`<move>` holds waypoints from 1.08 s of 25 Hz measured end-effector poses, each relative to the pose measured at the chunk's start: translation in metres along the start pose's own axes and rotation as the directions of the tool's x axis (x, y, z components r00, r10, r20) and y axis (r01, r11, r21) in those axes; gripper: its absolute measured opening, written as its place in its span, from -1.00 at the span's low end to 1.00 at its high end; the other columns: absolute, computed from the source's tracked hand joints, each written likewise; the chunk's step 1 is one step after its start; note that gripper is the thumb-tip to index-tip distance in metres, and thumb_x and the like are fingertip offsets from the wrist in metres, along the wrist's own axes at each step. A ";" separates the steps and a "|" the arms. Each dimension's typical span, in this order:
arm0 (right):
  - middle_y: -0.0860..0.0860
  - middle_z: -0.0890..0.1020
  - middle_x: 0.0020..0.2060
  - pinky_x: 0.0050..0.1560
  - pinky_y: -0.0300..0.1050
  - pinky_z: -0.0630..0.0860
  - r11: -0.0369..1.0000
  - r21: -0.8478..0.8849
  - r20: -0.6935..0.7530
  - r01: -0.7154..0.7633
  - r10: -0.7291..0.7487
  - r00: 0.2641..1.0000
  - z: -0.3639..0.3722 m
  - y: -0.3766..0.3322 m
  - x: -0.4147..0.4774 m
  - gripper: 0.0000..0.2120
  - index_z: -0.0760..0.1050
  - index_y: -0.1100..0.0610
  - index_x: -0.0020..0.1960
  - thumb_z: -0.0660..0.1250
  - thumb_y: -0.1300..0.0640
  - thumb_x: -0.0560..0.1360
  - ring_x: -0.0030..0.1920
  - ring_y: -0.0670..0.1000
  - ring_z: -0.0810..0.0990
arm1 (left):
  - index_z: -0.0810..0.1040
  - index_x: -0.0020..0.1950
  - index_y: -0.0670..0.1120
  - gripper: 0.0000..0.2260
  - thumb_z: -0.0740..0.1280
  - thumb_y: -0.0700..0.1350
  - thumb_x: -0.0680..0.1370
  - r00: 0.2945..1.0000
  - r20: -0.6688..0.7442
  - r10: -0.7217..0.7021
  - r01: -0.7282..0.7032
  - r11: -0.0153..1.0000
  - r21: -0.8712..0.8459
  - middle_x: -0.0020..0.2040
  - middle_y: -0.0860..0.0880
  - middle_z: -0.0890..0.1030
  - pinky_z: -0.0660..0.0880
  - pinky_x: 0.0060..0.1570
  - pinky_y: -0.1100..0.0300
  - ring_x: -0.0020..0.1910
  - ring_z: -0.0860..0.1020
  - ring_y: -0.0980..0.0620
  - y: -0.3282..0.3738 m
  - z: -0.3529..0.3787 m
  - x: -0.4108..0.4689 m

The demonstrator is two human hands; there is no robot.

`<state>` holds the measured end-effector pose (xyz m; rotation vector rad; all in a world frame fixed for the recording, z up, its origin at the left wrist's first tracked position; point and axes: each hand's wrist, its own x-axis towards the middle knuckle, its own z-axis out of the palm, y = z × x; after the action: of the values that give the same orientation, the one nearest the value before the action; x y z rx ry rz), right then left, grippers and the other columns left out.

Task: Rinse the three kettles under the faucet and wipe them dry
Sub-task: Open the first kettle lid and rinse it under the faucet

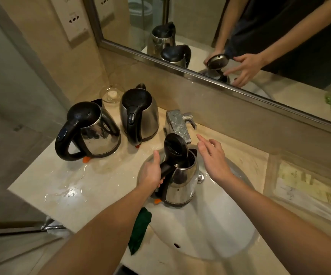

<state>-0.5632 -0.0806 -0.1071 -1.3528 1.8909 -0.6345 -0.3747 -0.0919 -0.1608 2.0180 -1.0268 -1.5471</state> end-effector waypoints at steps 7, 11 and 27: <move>0.06 0.24 0.47 0.45 0.11 0.18 0.999 -0.051 0.079 -0.013 0.017 0.997 0.006 -0.002 0.050 -0.51 0.24 -0.24 0.50 -0.09 -0.29 0.61 0.48 0.12 0.22 | 0.54 -0.18 -0.10 -0.24 -0.13 0.51 0.46 1.000 -0.009 0.012 -0.012 1.000 -0.026 -0.47 -0.08 0.52 0.49 -0.35 0.09 -0.49 0.51 -0.04 0.006 0.003 0.014; 0.10 0.27 0.45 0.40 0.08 0.18 0.997 -0.075 0.087 -0.023 0.030 0.996 0.005 -0.007 0.069 -0.51 0.21 -0.21 0.52 -0.12 -0.25 0.63 0.47 0.14 0.23 | 0.55 -0.18 -0.04 -0.19 -0.15 0.60 0.31 1.000 -0.007 0.012 -0.012 0.999 -0.048 -0.48 -0.05 0.51 0.49 -0.32 0.07 -0.48 0.51 -0.04 0.006 0.004 0.019; 0.07 0.23 0.48 0.39 0.19 0.19 0.974 -0.221 0.102 -0.049 0.073 0.992 -0.009 -0.006 0.071 -0.49 0.23 -0.37 0.45 -0.25 -0.31 0.60 0.47 0.18 0.17 | 0.50 -0.23 -0.02 -0.37 -0.09 0.43 0.55 0.999 0.021 0.041 -0.040 0.997 -0.063 -0.47 -0.05 0.49 0.45 -0.35 0.13 -0.52 0.47 0.02 0.012 0.007 0.023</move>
<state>-0.5801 -0.1498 -0.1163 -1.4283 1.9485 -0.3211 -0.3825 -0.1161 -0.1699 1.9310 -1.0089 -1.5647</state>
